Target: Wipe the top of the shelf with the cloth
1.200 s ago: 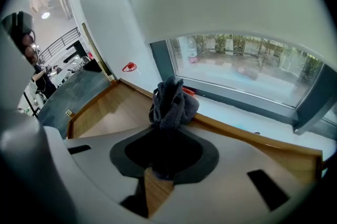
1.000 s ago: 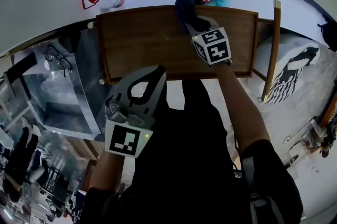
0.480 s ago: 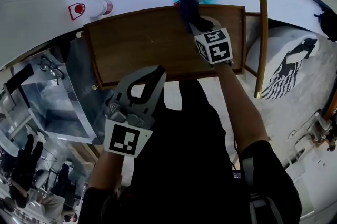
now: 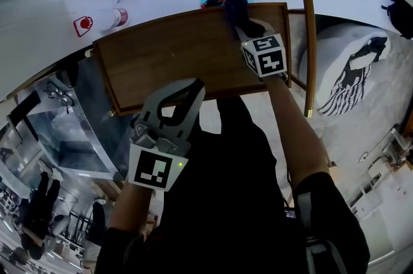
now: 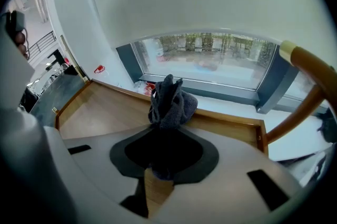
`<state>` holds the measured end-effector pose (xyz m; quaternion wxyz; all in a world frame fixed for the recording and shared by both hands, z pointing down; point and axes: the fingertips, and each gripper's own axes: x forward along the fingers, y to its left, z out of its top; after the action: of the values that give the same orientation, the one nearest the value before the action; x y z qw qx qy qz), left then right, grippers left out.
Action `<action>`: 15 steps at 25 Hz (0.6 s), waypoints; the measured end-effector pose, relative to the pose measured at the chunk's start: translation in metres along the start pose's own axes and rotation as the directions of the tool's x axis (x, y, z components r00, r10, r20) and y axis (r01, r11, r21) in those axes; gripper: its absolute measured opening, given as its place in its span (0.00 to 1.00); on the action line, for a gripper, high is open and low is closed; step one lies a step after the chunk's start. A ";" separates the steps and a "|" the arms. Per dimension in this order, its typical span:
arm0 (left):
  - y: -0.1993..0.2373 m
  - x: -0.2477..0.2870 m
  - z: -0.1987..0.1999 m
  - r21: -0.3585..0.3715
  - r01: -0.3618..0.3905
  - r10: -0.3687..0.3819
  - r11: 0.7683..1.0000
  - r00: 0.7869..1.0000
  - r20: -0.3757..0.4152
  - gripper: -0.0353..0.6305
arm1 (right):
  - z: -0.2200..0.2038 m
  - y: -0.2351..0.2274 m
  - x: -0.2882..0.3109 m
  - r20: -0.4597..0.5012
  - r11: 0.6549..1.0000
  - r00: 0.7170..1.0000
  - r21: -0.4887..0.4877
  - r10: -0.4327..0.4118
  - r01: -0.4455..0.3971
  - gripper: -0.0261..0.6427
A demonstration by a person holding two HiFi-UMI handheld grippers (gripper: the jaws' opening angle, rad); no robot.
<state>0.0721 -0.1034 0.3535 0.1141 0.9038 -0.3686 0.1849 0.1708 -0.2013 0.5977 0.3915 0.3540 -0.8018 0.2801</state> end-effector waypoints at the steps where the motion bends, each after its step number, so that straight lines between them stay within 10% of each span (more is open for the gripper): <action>1: -0.001 0.002 0.002 0.003 0.003 -0.003 1.000 1.000 0.001 0.10 | -0.001 -0.005 -0.002 -0.001 1.000 1.000 0.004 -0.008 0.008 0.16; 15: -0.013 0.024 0.018 0.031 0.036 -0.036 0.999 0.999 0.006 0.10 | -0.016 -0.053 -0.024 -0.022 0.991 0.992 0.047 -0.123 0.124 0.16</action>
<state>0.1015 -0.1152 0.3468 0.1022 0.9126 -0.3498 0.1855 0.2301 -0.2125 0.5957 0.4071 0.4097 -0.7676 0.2778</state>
